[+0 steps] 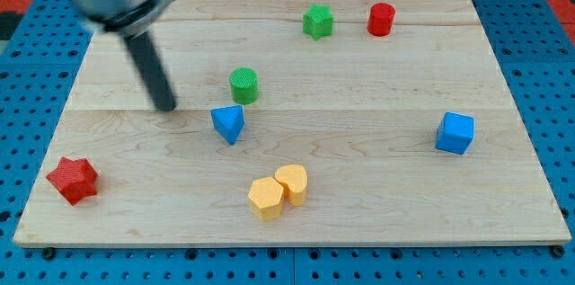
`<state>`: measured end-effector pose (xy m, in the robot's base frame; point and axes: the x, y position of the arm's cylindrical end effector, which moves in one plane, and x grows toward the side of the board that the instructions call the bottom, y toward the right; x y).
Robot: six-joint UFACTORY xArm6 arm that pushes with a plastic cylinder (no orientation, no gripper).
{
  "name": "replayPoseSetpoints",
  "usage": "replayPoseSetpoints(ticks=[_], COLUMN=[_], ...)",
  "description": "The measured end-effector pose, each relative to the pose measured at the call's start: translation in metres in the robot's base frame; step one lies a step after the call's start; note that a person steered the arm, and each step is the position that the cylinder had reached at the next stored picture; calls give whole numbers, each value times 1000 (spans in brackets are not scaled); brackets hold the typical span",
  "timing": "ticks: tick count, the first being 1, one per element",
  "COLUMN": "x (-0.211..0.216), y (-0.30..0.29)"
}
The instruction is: Slide the red circle into the green star
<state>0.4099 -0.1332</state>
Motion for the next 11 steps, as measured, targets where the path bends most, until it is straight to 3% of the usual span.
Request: replayPoseSetpoints(ticks=[1, 2, 4, 5, 6, 7, 8, 10, 11], x=[-76, -101, -86, -100, -136, -136, -169, -132, -128], y=[64, 138, 257, 310, 325, 268, 252, 213, 236])
